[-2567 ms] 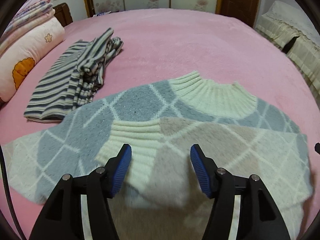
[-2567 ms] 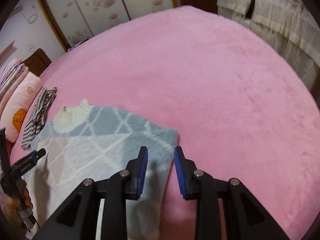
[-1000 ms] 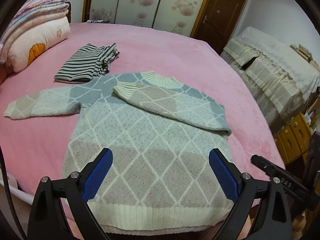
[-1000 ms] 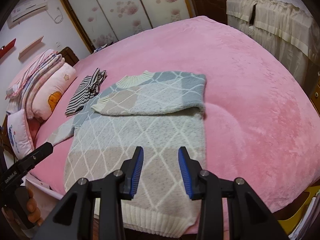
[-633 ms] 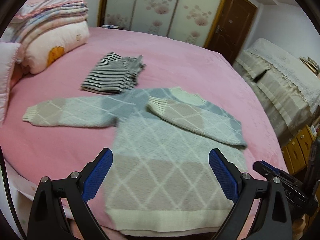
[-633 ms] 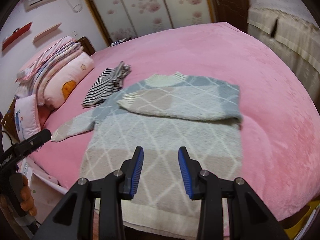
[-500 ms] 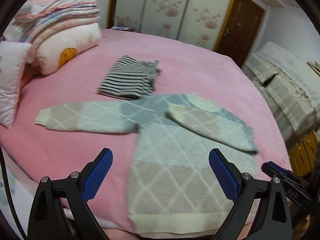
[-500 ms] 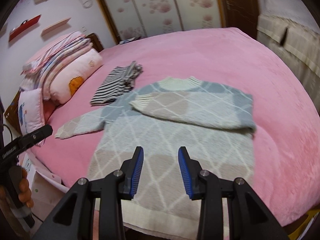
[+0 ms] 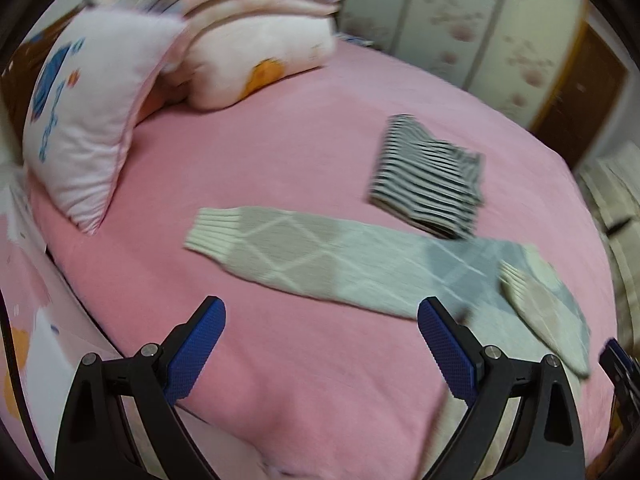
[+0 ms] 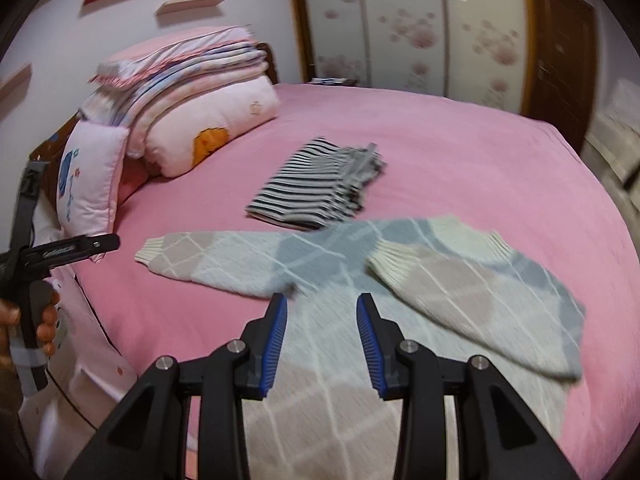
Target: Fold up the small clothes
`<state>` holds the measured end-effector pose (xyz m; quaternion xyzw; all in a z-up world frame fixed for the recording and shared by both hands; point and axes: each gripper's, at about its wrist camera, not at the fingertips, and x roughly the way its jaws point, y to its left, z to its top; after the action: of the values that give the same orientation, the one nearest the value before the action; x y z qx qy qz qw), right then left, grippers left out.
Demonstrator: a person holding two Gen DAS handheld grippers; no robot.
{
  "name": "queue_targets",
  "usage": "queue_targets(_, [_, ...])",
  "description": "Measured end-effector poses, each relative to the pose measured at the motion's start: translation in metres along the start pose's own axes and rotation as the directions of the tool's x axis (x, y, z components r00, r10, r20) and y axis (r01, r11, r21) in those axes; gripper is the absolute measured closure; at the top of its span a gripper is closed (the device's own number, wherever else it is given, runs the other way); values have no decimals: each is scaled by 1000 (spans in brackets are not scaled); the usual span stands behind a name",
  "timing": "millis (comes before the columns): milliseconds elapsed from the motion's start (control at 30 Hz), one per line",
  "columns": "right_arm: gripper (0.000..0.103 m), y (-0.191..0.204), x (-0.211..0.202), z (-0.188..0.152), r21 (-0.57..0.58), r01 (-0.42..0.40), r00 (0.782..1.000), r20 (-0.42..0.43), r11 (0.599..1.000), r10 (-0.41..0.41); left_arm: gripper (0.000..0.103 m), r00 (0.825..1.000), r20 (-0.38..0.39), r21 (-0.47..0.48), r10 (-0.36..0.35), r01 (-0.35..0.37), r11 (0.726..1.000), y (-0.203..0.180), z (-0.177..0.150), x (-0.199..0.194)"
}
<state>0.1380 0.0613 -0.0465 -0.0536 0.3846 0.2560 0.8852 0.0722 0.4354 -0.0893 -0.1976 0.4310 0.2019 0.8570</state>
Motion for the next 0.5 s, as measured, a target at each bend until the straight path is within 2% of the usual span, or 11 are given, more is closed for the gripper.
queue_targets(67, [67,16,19,12,-29,-8,1000,-1,1000,7,7,1000,-24,-47,11,-12,999,22,12,20])
queue_targets(233, [67,55,80,37,-57,-37,999,-35,998,35,7,986,-152,-234,-61,24,972,78,33,79])
queue_targets(367, [67,77,125,47,-53,-68,995,-82,996,63,8,982,-185,-316,-34,-27,948,109,44,114])
queue_targets(433, [67,85,143,47,-50,-74,992,-107,996,69,9,981,-193,-319,3,-66,945,120,49,130])
queue_targets(500, [67,90,156,45,-38,-89,987,-134,995,83,16,976,-214,-329,35,-106,938,132,50,148])
